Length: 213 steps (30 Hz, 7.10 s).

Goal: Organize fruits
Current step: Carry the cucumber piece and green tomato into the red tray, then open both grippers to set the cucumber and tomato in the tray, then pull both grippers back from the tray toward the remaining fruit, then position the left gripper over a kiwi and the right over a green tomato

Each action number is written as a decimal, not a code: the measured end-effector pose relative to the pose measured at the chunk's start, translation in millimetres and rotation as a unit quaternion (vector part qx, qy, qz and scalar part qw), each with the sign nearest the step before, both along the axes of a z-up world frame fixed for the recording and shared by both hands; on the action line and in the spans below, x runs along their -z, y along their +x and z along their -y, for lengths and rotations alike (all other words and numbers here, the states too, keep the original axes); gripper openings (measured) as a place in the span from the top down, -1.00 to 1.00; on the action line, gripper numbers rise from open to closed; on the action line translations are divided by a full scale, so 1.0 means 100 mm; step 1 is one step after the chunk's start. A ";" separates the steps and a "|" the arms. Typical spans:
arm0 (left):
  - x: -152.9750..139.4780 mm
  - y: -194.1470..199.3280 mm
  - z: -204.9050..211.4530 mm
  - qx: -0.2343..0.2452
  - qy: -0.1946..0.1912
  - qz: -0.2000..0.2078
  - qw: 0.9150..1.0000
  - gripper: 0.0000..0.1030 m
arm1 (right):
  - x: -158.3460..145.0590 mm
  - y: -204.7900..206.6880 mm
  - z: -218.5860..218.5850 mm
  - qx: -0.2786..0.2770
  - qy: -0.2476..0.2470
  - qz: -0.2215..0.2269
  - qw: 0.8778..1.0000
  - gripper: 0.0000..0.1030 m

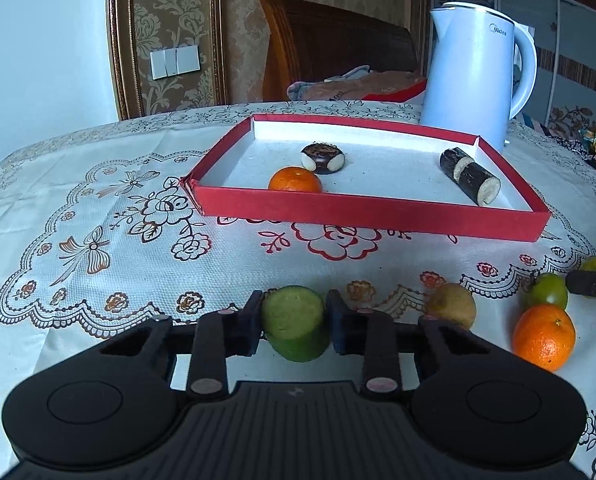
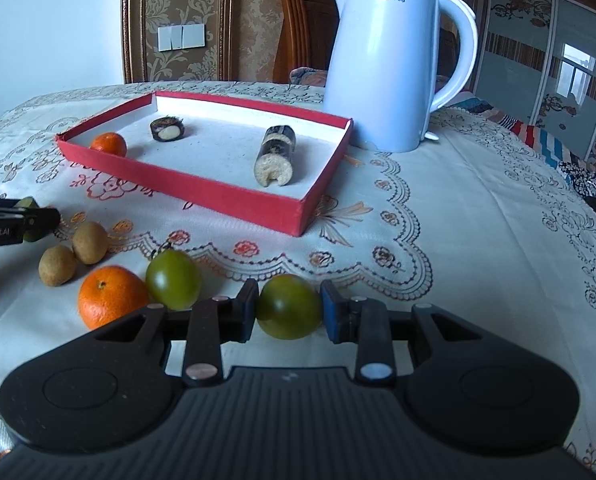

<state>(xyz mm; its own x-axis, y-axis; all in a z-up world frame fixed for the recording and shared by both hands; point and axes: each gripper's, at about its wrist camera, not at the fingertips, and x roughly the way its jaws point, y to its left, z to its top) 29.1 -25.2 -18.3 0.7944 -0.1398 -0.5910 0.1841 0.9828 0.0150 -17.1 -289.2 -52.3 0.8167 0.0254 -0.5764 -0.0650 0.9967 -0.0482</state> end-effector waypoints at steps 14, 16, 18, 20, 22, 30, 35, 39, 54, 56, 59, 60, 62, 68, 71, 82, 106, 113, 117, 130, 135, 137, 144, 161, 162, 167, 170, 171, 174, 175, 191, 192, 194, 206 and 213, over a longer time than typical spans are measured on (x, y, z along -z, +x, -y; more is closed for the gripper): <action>-0.22 0.07 0.14 -0.006 0.018 0.041 0.999 0.42 | -0.35 0.34 -0.11 0.012 0.008 0.060 0.998 0.40; -0.28 0.15 0.16 -0.006 0.011 0.044 0.999 0.42 | -0.35 0.44 -0.13 0.013 0.011 0.060 0.998 0.40; -0.34 0.23 0.20 -0.009 0.005 0.052 0.999 0.42 | -0.34 0.54 -0.13 0.020 0.019 0.059 0.998 0.40; -0.39 0.33 0.24 -0.009 -0.001 0.056 0.998 0.42 | -0.34 0.64 -0.14 0.026 0.030 0.056 0.998 0.40; -0.41 0.45 0.30 -0.008 -0.008 0.053 0.999 0.42 | -0.33 0.75 -0.15 0.030 0.047 0.047 0.997 0.40; -0.37 0.83 0.45 -0.019 0.003 0.047 0.999 0.42 | -0.17 1.07 -0.30 0.034 0.056 0.020 0.998 0.39; -0.29 1.01 0.51 -0.029 0.020 0.048 0.998 0.42 | -0.10 1.17 -0.37 0.035 0.045 0.018 0.998 0.39; -0.27 1.10 0.55 -0.037 0.030 0.057 0.997 0.42 | -0.08 1.26 -0.44 0.034 0.032 0.023 0.999 0.39; -0.05 1.46 0.54 -0.085 0.062 0.039 0.994 0.42 | -0.04 1.69 -0.40 0.043 0.043 0.003 0.998 0.39; -0.05 1.45 0.50 -0.086 0.052 0.040 0.994 0.42 | -0.03 1.71 -0.39 0.043 0.044 0.003 0.998 0.40; -0.05 1.42 0.49 -0.090 0.050 0.043 0.994 0.42 | -0.03 1.73 -0.36 0.045 0.048 0.004 0.998 0.39; -0.05 1.42 0.49 -0.089 0.049 0.044 0.994 0.42 | -0.03 1.73 -0.36 0.048 0.046 0.004 0.998 0.37; -0.06 1.41 0.48 -0.091 0.045 0.044 0.994 0.42 | -0.02 1.73 -0.37 0.046 0.040 0.004 0.998 0.33; -0.06 1.39 0.42 -0.095 0.029 0.043 0.994 0.37 | -0.02 1.71 -0.35 0.053 0.037 0.006 0.998 0.12; -0.05 1.41 0.38 -0.101 0.023 0.030 0.994 -0.20 | -0.02 1.71 -0.34 0.059 0.034 0.005 0.998 -0.08; -0.04 1.37 0.31 -0.102 0.005 0.025 0.994 -0.33 | -0.04 1.64 -0.33 0.063 0.030 0.022 0.997 -0.48; -0.17 0.92 0.25 -0.077 0.021 0.072 0.994 -0.39 | -0.12 1.23 -0.28 0.034 0.050 0.058 0.996 -0.58; -0.18 0.69 0.24 -0.069 0.023 0.075 0.995 -0.39 | -0.14 1.03 -0.21 0.032 0.069 0.067 0.995 -0.69; -0.22 0.51 0.16 -0.065 0.002 0.077 0.995 -0.42 | -0.14 0.86 -0.17 0.032 0.078 0.068 0.994 -0.69; -0.21 0.15 -0.01 -0.037 -0.058 0.040 0.997 -0.42 | -0.06 0.42 0.09 0.042 0.125 0.064 0.989 -0.74; -0.18 0.02 0.04 -0.023 -0.046 0.035 0.998 -0.42 | -0.05 0.27 0.15 0.044 0.117 0.072 0.990 -0.76; -0.16 -0.02 0.06 -0.014 -0.044 0.031 0.998 -0.42 | -0.03 0.21 0.16 0.042 0.114 0.072 0.990 -0.76; -0.14 -0.12 0.15 0.002 -0.021 0.040 0.999 -0.42 | 0.03 0.09 0.26 0.043 0.130 0.061 0.989 -0.78; -0.12 -0.20 0.16 0.003 -0.018 0.032 0.999 -0.42 | 0.08 0.04 0.31 0.053 0.150 0.050 0.986 -0.87; -0.12 -0.21 0.16 0.004 -0.019 0.032 0.999 -0.42 | 0.09 0.03 0.33 0.054 0.155 0.047 0.985 -0.87; -0.13 -0.25 0.16 0.008 -0.023 0.030 0.999 -0.42 | 0.10 0.03 0.34 0.055 0.162 0.045 0.984 -0.87; -0.12 -0.25 0.18 0.016 -0.023 0.027 0.999 -0.42 | 0.11 0.01 0.32 0.048 0.157 0.040 0.986 -0.87; -0.12 -0.26 0.18 0.019 -0.023 0.026 0.999 -0.42 | 0.11 -0.01 0.33 0.048 0.158 0.041 0.985 -0.87; -0.11 -0.27 0.20 0.028 -0.024 0.024 0.999 -0.42 | 0.13 -0.05 0.41 0.053 0.181 0.042 0.981 -0.88; -0.11 -0.27 0.21 0.034 -0.024 0.024 0.999 -0.42 | 0.14 -0.05 0.45 0.055 0.194 0.042 0.979 -0.88; -0.06 -0.37 0.41 0.103 -0.003 0.026 0.994 -0.59 | 0.17 -0.02 0.48 0.054 0.207 0.036 0.976 -0.95; -0.06 -0.38 0.42 0.107 0.000 0.026 0.994 -0.59 | 0.17 -0.03 0.48 0.054 0.207 0.036 0.976 -0.96; -0.05 -0.41 0.46 0.119 0.010 0.030 0.992 -0.59 | 0.18 -0.02 0.49 0.054 0.210 0.036 0.976 -1.00; -0.09 -0.48 0.22 0.046 0.032 0.056 0.997 -0.66 | 0.18 -0.03 0.51 0.056 0.217 0.037 0.974 -1.00; -0.17 -0.40 -0.25 -0.026 -0.030 0.041 0.998 -0.64 | 0.19 -0.02 0.50 0.056 0.213 0.036 0.975 -1.00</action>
